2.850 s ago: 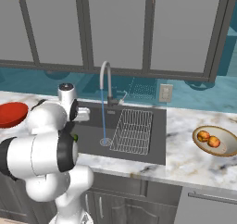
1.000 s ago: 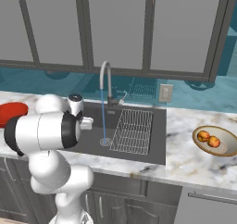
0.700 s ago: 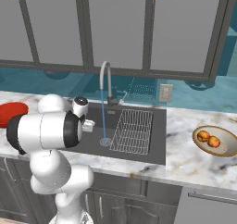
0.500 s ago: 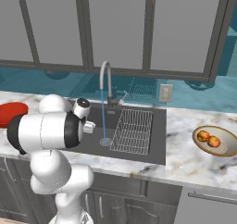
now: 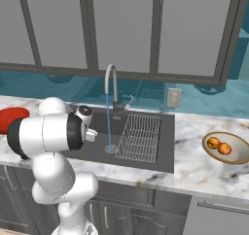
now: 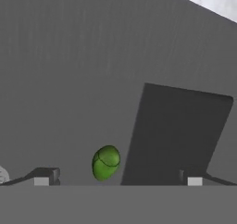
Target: Pick the peachs from the sink and place them in one bowl. Place the avocado in the other bowl. Then turn off the sink faucet.
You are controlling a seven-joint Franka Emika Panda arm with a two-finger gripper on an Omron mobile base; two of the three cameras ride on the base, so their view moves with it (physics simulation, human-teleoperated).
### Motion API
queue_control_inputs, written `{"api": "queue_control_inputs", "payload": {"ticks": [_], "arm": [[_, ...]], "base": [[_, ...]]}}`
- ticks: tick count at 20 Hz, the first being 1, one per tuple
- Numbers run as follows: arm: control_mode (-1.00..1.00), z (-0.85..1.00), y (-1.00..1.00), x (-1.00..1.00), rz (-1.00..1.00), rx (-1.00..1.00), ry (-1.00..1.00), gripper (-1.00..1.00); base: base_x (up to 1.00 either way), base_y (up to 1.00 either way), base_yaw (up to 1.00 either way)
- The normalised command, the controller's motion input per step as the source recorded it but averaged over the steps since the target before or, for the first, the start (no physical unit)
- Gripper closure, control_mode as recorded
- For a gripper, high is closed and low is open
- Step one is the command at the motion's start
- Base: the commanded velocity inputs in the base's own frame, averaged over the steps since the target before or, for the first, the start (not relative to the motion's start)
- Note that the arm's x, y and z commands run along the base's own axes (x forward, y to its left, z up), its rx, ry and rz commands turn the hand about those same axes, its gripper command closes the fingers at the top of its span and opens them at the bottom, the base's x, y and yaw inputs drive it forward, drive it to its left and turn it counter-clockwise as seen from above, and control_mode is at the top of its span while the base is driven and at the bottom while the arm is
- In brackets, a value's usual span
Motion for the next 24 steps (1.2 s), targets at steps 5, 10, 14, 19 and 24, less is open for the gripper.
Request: {"api": "queue_control_inputs", "payload": {"ticks": [5, 10, 14, 19, 24], "arm": [[-1.00, -0.18, 0.33, 0.13, 0.00, 0.00, 0.00, -1.00], [-1.00, -0.20, 0.06, 0.12, 0.00, 0.00, 0.00, -1.00], [-1.00, -0.24, 0.00, 0.07, 0.00, 0.00, 0.00, -1.00], [-1.00, -0.22, 0.00, 0.11, 0.00, 0.00, 0.00, -1.00], [-1.00, -0.24, -0.16, 0.10, 0.00, 0.00, 0.00, -1.00]], "base": [[0.00, 0.00, 0.00], [0.00, 0.00, 0.00], [0.00, 0.00, 0.00], [0.00, 0.00, 0.00], [0.00, 0.00, 0.00]]}}
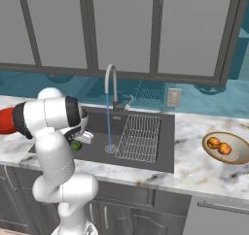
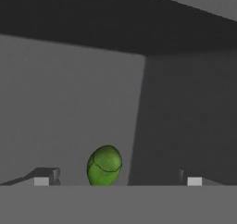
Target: Pick the peachs from the sink and place them in one bowl. Place the avocado in the other bowl. Then turn off the sink faucet.
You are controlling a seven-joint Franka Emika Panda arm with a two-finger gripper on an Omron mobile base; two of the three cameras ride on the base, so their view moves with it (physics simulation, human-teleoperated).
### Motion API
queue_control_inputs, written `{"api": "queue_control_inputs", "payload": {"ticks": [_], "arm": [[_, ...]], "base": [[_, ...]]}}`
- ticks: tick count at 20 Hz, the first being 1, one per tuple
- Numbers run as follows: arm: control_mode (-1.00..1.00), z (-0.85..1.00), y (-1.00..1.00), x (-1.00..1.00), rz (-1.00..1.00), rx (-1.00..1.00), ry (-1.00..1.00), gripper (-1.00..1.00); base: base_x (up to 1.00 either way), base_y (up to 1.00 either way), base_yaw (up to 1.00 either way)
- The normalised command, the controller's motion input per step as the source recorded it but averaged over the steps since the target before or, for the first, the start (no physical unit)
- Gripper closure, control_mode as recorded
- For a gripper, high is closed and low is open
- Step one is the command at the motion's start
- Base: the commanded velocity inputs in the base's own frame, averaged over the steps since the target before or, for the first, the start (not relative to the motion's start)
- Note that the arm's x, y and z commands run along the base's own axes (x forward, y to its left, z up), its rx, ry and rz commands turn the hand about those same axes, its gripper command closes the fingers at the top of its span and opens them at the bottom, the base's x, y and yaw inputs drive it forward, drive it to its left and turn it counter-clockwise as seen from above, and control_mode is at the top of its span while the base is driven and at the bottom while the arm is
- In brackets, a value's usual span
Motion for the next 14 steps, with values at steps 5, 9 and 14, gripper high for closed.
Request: {"api": "queue_control_inputs", "payload": {"ticks": [5, 9, 14], "arm": [[-1.00, -0.30, -0.37, 0.07, 0.00, 0.00, 0.00, -1.00], [-1.00, -0.31, -0.34, 0.09, 0.00, 0.01, 0.00, -1.00], [-1.00, -0.34, -0.03, 0.24, 0.00, 0.00, 0.00, -1.00]], "base": [[0.00, 0.00, 0.00], [0.00, 0.00, 0.00], [0.00, 0.00, 0.00]]}}
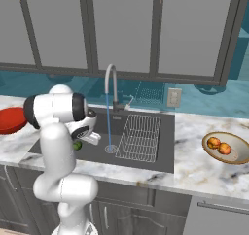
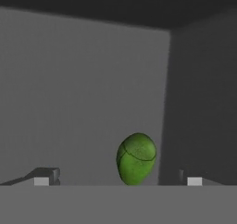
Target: Pick the peachs from the sink and place them in one bowl. Place the avocado in the other bowl. Then turn off the sink faucet.
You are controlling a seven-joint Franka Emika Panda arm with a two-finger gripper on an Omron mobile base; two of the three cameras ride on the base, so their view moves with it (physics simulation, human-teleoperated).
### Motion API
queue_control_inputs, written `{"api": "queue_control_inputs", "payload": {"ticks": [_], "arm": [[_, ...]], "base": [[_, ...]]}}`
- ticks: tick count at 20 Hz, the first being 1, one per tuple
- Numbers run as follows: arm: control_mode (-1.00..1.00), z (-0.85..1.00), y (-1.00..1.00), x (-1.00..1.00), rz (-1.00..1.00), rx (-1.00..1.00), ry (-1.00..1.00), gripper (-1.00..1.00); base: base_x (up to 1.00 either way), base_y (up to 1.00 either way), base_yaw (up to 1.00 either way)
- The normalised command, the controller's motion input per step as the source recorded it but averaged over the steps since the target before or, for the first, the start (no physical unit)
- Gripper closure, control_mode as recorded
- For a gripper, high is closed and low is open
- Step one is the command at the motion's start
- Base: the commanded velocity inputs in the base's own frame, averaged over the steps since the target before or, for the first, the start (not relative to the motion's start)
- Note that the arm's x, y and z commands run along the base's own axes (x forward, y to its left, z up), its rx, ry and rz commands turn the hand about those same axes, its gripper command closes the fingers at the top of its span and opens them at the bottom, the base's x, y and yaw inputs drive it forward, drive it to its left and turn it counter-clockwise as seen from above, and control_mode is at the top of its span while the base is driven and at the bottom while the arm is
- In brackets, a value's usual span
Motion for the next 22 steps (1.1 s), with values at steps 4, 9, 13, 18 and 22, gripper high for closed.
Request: {"api": "queue_control_inputs", "payload": {"ticks": [4, 9, 13, 18, 22], "arm": [[-1.00, -0.39, 0.00, 0.15, 0.00, 0.00, 0.00, -1.00], [-1.00, -0.37, 0.01, 0.03, 0.01, 0.00, 0.00, -1.00], [-1.00, -0.31, 0.04, 0.00, 0.05, 0.00, 0.00, -1.00], [-1.00, -0.22, 0.02, 0.00, 0.05, 0.00, 0.00, -1.00], [-1.00, -0.16, 0.06, 0.00, 0.03, 0.00, 0.00, -1.00]], "base": [[0.00, 0.00, 0.00], [0.00, 0.00, 0.00], [0.00, 0.00, 0.00], [0.00, 0.00, 0.00], [0.00, 0.00, 0.00]]}}
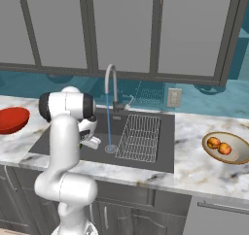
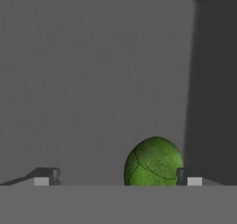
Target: Pick the peachs from the sink and place them in one bowl. Place the avocado in the other bowl. Then turn off the sink faucet.
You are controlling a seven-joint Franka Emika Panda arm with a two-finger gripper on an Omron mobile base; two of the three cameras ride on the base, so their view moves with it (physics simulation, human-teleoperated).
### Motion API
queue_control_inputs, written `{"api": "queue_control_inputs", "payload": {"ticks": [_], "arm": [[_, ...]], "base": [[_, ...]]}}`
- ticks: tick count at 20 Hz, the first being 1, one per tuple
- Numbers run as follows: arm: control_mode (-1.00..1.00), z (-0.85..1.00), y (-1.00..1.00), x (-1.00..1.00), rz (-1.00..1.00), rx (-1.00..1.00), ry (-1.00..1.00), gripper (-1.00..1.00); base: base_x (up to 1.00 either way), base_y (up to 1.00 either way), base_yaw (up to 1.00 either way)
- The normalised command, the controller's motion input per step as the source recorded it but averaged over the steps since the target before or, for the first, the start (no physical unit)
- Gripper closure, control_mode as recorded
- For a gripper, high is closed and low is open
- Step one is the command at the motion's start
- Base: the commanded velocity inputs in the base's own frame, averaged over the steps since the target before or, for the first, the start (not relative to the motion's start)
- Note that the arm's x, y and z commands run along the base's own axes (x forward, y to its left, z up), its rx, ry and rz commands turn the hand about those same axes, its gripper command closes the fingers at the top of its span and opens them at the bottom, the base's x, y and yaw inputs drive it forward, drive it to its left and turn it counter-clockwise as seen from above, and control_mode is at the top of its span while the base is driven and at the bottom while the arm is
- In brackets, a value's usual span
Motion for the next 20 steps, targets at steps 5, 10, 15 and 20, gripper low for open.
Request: {"api": "queue_control_inputs", "payload": {"ticks": [5, 10, 15, 20], "arm": [[-1.00, -0.14, 0.08, 0.04, 0.01, 0.00, 0.00, -1.00], [-1.00, -0.17, 0.13, 0.13, 0.00, 0.00, 0.00, -1.00], [-1.00, -0.19, 0.03, 0.27, 0.00, 0.00, 0.00, -1.00], [-1.00, -0.17, 0.09, 0.30, 0.00, 0.00, 0.00, -1.00]], "base": [[0.00, 0.00, 0.00], [0.00, 0.00, 0.00], [0.00, 0.00, 0.00], [0.00, 0.00, 0.00]]}}
